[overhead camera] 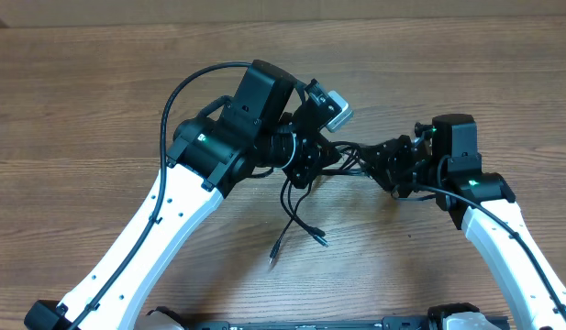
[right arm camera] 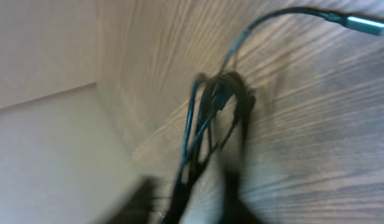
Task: Untangle cables
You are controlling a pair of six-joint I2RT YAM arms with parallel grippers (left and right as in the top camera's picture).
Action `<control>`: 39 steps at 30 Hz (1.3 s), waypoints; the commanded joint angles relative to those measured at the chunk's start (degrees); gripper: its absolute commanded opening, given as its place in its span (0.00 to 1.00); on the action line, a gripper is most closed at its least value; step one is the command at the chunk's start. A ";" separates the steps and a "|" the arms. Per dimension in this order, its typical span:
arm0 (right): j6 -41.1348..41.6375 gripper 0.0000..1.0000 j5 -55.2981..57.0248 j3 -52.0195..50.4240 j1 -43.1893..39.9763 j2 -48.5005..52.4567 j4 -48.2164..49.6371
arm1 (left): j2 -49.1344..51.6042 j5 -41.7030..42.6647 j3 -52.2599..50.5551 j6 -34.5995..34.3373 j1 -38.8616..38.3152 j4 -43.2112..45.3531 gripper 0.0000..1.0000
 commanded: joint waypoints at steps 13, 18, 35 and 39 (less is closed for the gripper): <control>-23.71 0.04 -4.79 1.70 0.22 -0.04 18.56 | 3.76 -5.29 0.85 1.29 -0.09 -8.68 0.72; -25.62 0.04 -9.18 1.70 0.22 -0.04 18.23 | 4.35 -15.96 0.85 -0.20 0.04 -7.34 0.73; -21.90 0.11 20.20 1.68 0.22 -0.15 1.07 | 4.37 -9.16 0.85 -17.68 11.19 4.70 0.71; -19.96 0.12 35.21 1.68 0.15 -0.15 -7.56 | 4.37 -4.57 0.85 -14.34 11.93 4.20 0.72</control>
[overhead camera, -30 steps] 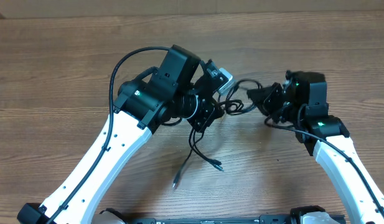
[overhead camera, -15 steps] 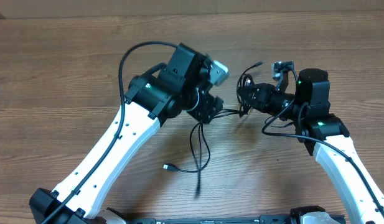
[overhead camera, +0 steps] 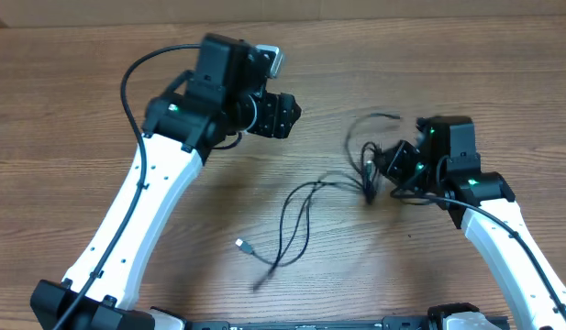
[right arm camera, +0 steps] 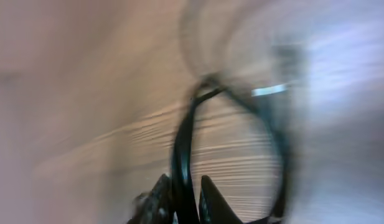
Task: Untangle cables
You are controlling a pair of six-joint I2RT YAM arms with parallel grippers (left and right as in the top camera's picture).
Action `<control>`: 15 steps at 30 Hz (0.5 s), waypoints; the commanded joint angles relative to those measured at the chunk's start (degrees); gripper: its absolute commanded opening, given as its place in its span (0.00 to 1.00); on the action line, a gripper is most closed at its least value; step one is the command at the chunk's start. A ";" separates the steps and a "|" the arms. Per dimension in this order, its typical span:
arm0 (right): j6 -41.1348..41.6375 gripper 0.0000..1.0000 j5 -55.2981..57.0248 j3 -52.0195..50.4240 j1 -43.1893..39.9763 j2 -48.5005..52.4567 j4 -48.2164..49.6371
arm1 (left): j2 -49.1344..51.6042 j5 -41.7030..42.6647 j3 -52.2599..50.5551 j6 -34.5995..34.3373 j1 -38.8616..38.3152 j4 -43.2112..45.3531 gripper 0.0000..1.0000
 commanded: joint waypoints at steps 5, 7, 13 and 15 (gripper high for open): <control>2.29 0.15 26.01 1.31 -0.07 -0.31 -8.76 | 0.63 7.91 0.79 4.07 -2.40 0.02 0.72; 2.29 0.15 27.32 1.29 -0.04 -0.31 -10.40 | 1.42 7.54 0.76 4.44 -3.45 0.09 0.72; 2.29 0.15 26.86 1.27 -0.04 -0.31 -14.71 | 6.73 7.69 0.76 3.37 -5.42 0.13 0.72; 2.29 0.15 26.77 1.25 -0.04 -0.31 -16.68 | 8.98 9.90 0.76 3.50 -6.03 0.90 0.72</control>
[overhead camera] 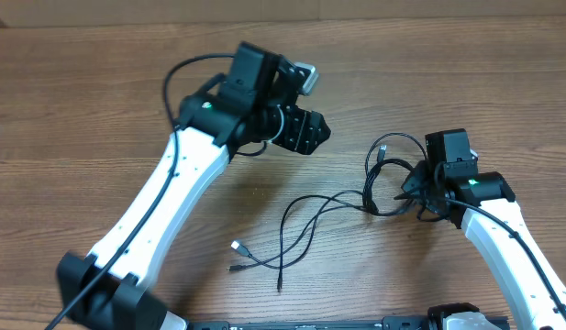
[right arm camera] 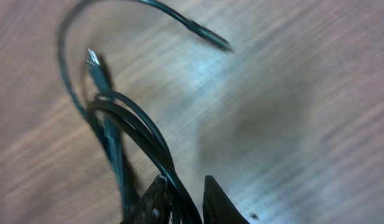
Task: Untangle cables
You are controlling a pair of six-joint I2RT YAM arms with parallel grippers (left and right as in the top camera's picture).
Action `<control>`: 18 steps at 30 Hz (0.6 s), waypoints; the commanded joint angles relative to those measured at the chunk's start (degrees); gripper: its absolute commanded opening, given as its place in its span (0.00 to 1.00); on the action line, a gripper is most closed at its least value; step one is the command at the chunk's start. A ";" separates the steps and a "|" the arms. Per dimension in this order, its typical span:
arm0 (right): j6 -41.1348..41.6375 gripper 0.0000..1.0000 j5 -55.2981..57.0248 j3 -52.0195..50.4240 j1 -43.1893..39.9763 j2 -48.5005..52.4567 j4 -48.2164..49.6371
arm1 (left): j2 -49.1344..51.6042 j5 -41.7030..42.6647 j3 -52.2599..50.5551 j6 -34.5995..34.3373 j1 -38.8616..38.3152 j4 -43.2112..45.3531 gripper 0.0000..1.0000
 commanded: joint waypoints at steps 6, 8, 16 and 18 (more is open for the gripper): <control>0.35 0.27 2.03 1.14 -0.04 -0.31 -4.02 | 8.92 7.93 0.74 0.70 -3.72 6.97 0.76; 0.31 0.32 1.60 1.14 -0.04 -0.31 -4.22 | 10.34 8.35 0.74 0.70 -4.81 8.96 0.79; 0.35 0.56 1.05 0.61 -0.07 -0.31 -4.22 | 15.10 2.05 0.74 1.66 -10.21 13.09 0.80; 0.37 0.57 1.16 0.61 -0.07 -0.31 -4.15 | 16.26 2.03 0.74 3.41 -11.50 13.03 0.79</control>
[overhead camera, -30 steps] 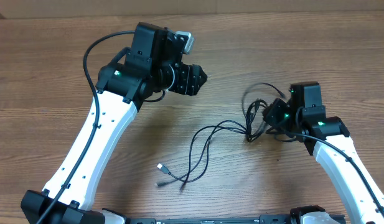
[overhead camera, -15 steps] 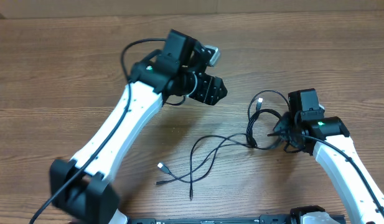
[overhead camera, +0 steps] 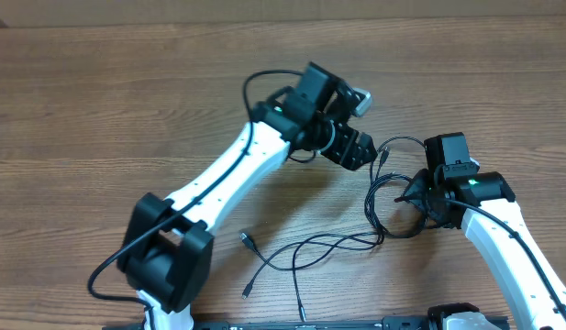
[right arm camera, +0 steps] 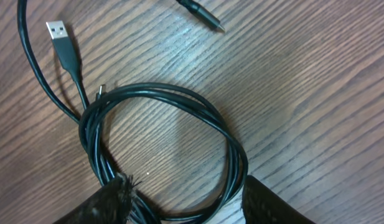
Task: Untangle cables
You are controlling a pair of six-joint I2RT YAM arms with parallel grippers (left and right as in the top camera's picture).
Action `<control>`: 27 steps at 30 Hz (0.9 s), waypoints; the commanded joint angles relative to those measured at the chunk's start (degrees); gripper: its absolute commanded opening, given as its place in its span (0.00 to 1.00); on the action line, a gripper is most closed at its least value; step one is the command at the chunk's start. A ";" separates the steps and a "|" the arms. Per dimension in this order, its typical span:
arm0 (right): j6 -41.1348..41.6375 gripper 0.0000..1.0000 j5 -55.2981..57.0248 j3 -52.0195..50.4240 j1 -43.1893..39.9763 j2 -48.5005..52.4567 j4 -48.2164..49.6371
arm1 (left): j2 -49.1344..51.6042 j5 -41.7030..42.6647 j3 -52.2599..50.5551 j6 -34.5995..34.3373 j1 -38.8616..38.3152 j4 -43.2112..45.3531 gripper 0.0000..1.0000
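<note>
A coil of black cables (right arm camera: 232, 143) lies flat on the wooden table. My right gripper (right arm camera: 192, 205) is open, its fingers (right arm camera: 111, 202) wide apart on either side of the coil's near end. A USB plug (right arm camera: 60, 34) and another plug tip (right arm camera: 201, 12) lie beyond it. Overhead, the coil (overhead camera: 371, 197) sits just left of my right gripper (overhead camera: 418, 197). Loose strands (overhead camera: 305, 246) trail to the lower left and end in small plugs (overhead camera: 247, 241). My left gripper (overhead camera: 354, 151) hovers close to the coil's far end; its jaws cannot be made out.
The left arm (overhead camera: 237, 174) stretches diagonally across the middle of the table (overhead camera: 81, 110). The right arm (overhead camera: 503, 238) comes in from the lower right. A pale wall borders the table's far edge (overhead camera: 283, 9).
My right gripper was shut on the cable bundle and is now open, with the coil lying on the table between its fingers. The left gripper has moved right, nearer the coil. The loose strands lie lower.
Both grippers were together at the tangle mid-table. Then the left gripper was up and to the left, empty, while the right one kept the bundle. Later the left gripper was nearer the middle and strands lay spread out. Now the right gripper is open over the coil.
</note>
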 commanded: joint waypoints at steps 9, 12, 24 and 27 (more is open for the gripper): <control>4.57 0.74 2.58 0.83 -6.23 -0.31 2.51 | 7.13 -5.90 0.74 3.26 -5.44 0.31 0.72; 4.44 0.75 -0.85 0.94 -10.73 -0.31 3.13 | 8.00 -7.21 0.74 3.32 -6.19 0.44 0.72; 3.02 0.76 -6.56 0.92 -16.46 -0.31 3.32 | 14.21 -11.39 0.74 5.07 -10.69 0.81 0.63; 3.02 0.76 -6.58 0.92 -16.46 -0.31 3.32 | 14.62 -12.87 0.74 5.05 -11.72 0.98 0.56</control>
